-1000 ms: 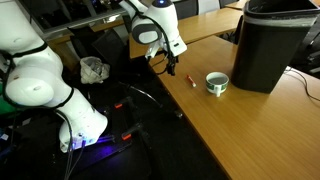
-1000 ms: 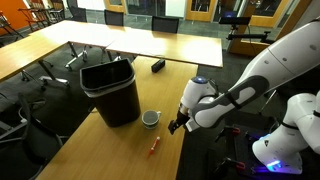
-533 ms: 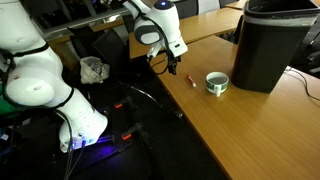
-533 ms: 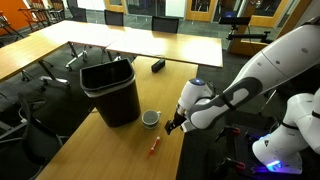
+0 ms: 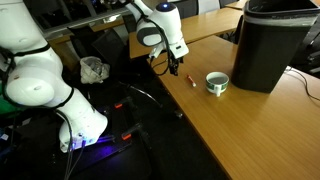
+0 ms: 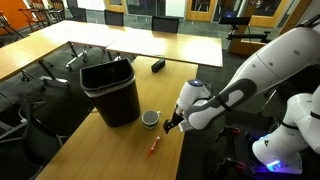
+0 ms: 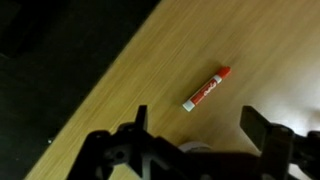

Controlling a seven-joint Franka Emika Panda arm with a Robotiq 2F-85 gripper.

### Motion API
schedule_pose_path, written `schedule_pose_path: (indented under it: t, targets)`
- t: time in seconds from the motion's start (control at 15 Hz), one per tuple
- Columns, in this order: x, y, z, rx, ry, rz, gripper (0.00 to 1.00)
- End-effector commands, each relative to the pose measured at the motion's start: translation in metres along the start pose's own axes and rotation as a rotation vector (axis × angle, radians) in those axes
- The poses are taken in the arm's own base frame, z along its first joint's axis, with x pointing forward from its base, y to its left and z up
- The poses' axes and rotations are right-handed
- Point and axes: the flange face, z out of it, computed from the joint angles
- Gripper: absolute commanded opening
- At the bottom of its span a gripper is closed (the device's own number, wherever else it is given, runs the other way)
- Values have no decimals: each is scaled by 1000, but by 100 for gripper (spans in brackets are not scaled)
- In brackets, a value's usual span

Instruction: Put the orange marker inside the green/white mug

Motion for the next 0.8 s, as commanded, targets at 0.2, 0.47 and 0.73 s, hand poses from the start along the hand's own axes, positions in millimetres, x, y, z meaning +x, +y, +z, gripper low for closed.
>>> schedule_pose_path:
  t: [0.2,0.47,0.73]
  targets:
    - [33,-23,90,-94,82,308,100]
    - [24,-62,131,-120,65,393,100]
    - [24,-85,149,-161,58,458,100]
